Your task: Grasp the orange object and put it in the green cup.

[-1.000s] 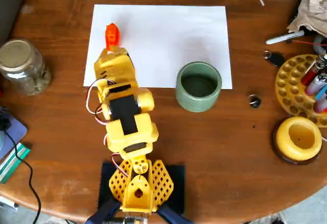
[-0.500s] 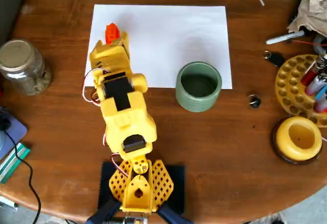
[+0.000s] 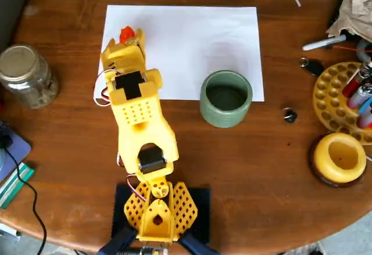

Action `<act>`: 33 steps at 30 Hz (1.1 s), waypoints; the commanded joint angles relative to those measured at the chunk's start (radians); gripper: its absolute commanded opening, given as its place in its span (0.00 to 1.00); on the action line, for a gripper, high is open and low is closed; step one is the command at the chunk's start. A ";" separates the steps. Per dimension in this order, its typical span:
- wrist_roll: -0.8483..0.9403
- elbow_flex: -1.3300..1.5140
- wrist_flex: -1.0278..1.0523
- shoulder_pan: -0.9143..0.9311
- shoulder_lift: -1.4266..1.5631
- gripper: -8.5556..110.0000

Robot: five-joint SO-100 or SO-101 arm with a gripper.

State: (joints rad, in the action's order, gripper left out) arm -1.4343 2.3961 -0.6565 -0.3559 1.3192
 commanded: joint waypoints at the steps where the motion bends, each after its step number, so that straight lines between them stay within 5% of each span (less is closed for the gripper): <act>1: -0.011 -0.052 -0.028 0.011 -0.025 0.27; 5: -0.025 -0.060 -0.029 0.020 -0.044 0.25; 8: -0.026 -0.055 -0.034 0.051 -0.046 0.07; 16: -0.083 -0.008 -0.034 0.057 0.003 0.07; 33: 0.092 0.367 0.546 0.337 1.049 0.07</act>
State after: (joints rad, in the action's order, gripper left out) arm -1.3775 2.7382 -0.1963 -0.0736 2.1997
